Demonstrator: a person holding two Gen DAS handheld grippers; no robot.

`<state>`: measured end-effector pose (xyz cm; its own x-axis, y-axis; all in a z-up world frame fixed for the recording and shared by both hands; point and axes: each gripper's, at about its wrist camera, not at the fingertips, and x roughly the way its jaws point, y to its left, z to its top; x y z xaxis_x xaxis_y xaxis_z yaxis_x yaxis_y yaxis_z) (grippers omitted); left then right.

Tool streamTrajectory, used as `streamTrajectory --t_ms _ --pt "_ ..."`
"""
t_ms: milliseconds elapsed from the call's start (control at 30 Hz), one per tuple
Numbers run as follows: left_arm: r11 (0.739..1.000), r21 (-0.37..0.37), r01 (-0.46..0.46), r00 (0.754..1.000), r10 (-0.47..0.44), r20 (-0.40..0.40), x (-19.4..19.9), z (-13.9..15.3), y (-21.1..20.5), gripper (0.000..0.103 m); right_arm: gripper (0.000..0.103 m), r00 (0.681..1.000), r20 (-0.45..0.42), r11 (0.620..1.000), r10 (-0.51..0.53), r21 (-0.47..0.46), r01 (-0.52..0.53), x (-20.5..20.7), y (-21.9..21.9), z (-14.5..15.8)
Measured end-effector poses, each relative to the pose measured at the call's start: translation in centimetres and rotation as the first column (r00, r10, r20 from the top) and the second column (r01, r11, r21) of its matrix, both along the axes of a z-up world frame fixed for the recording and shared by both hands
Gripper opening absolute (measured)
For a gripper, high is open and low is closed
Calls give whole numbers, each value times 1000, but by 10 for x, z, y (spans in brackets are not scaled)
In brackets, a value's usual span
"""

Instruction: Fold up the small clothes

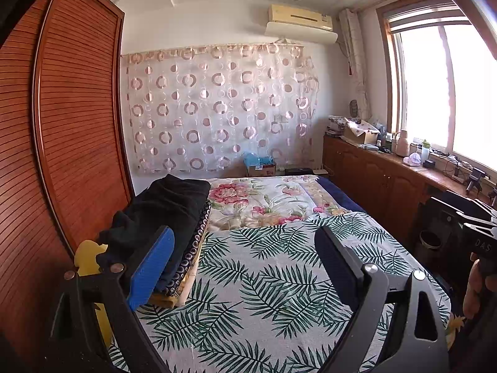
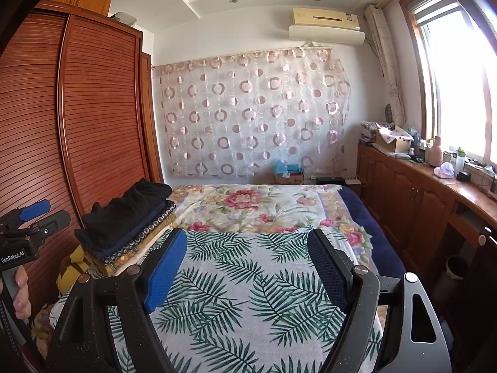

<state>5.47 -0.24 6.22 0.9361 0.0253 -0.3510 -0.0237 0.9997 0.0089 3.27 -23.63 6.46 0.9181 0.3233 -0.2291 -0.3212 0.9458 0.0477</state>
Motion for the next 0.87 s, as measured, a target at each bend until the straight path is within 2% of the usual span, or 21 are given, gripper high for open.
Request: streamTrajectory --t_ms 867 --pt "1000 -1 -3 1000 3 2 -1 -1 1 92 81 1000 1 1000 -1 3 1 -1 3 -1"
